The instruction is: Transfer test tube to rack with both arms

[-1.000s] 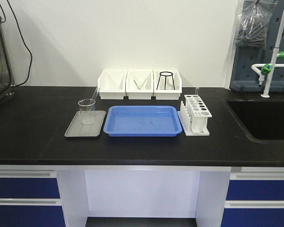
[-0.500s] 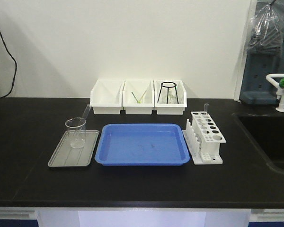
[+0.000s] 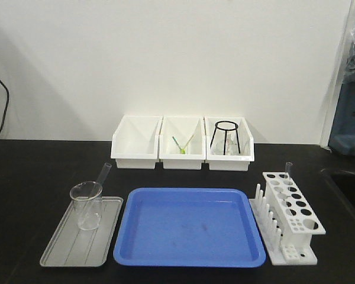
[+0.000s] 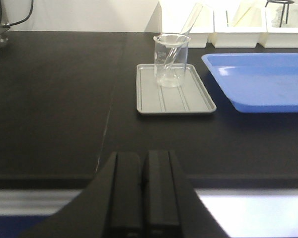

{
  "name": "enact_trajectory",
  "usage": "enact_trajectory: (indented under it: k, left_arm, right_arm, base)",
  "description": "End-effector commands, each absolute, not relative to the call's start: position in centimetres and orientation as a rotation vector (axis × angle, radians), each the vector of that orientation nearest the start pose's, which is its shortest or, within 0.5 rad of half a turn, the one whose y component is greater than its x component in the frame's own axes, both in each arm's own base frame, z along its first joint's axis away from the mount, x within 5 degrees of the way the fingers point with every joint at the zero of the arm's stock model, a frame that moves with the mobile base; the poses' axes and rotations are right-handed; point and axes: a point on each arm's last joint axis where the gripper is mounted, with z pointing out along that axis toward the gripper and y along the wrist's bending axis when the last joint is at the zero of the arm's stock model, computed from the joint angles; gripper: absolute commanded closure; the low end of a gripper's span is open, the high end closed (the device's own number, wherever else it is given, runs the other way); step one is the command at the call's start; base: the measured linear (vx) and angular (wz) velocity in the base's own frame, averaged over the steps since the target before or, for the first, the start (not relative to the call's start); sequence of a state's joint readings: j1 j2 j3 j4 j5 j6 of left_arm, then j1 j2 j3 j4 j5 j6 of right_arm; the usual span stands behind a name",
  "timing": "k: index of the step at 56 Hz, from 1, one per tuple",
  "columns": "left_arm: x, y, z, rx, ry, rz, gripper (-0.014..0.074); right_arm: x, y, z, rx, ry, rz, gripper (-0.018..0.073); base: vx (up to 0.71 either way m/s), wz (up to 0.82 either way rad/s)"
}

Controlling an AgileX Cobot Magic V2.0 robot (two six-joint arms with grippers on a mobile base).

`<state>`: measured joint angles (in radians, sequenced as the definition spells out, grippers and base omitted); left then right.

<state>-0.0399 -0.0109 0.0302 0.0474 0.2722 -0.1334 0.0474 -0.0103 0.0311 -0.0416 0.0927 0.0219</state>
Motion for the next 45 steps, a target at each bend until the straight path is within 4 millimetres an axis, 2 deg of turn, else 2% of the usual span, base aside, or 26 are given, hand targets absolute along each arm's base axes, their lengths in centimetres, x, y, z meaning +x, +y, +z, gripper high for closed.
enact_trajectory:
  k: [1,25,45]
  left_arm:
    - [5.43,-0.12,19.59,-0.047,1.653,-0.088,0.0603]
    - [5.43,-0.12,19.59,-0.047,1.653,-0.088,0.0603]
    - [5.43,-0.12,19.59,-0.047,1.653,-0.088,0.0603]
  right_arm:
    - [5.68,0.28,19.75,-0.059,1.522,0.017,0.0571]
    - [5.68,0.28,19.75,-0.059,1.522,0.017,0.0571]
    - [5.68,0.28,19.75,-0.059,1.522,0.017,0.0571]
  base:
    - [0.38,-0.01]
    - [0.33,-0.03]
    - [0.21,-0.03]
